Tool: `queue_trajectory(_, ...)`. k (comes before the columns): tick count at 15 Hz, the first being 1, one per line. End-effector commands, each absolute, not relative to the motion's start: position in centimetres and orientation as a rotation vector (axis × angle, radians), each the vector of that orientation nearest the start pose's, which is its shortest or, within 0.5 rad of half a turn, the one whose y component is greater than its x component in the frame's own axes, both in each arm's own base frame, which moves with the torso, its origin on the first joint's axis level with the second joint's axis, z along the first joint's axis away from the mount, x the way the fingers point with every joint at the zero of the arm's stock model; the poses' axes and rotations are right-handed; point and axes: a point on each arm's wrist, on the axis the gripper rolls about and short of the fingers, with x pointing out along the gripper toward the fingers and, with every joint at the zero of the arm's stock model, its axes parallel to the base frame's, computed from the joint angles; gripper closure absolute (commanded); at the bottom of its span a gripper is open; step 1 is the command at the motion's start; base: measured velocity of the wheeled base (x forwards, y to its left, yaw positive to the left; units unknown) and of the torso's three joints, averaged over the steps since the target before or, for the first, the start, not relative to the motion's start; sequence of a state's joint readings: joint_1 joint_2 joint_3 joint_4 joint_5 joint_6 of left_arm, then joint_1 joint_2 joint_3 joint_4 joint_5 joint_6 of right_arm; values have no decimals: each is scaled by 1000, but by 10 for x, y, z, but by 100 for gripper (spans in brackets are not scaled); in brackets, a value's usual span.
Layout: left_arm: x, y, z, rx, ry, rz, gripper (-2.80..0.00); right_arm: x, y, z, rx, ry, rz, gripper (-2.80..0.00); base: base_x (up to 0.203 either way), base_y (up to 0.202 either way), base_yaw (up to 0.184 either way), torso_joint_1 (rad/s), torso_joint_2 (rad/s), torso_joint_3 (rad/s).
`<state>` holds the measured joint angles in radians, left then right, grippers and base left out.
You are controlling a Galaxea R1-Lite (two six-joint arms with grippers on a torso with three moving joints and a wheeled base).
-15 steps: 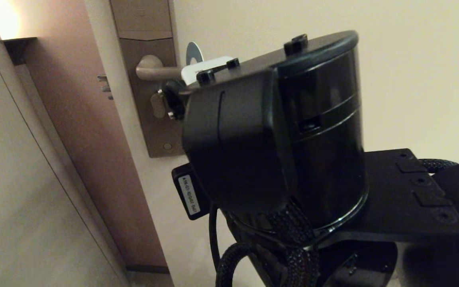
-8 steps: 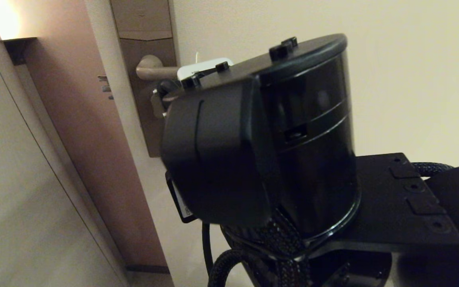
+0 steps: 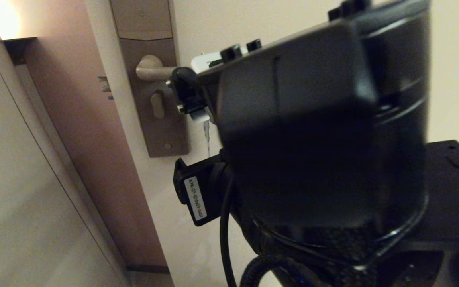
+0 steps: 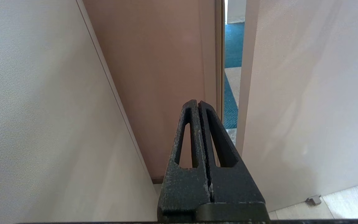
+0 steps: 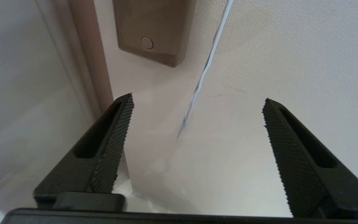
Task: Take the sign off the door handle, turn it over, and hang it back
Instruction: Hang the sign back with the other side facing out
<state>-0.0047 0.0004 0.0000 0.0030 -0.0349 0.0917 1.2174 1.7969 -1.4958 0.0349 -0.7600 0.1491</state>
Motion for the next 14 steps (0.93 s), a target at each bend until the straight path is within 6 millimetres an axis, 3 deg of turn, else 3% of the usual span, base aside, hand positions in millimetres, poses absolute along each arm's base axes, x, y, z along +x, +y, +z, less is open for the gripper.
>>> queue_trajectory(1,-23,-1,75,92,1,-40,0,130,308,291,-116,210,453,-280,0,0,0,0,0,0)
queue_trajectory(6,-23,-1,75,92,1,-40,0,121,286,299,-91,233,558,-280,0,0,0,0,0,0)
queue_trajectory(14,-23,-1,75,92,1,-40,0,132,281,282,-96,281,511,-280,0,0,0,0,0,0)
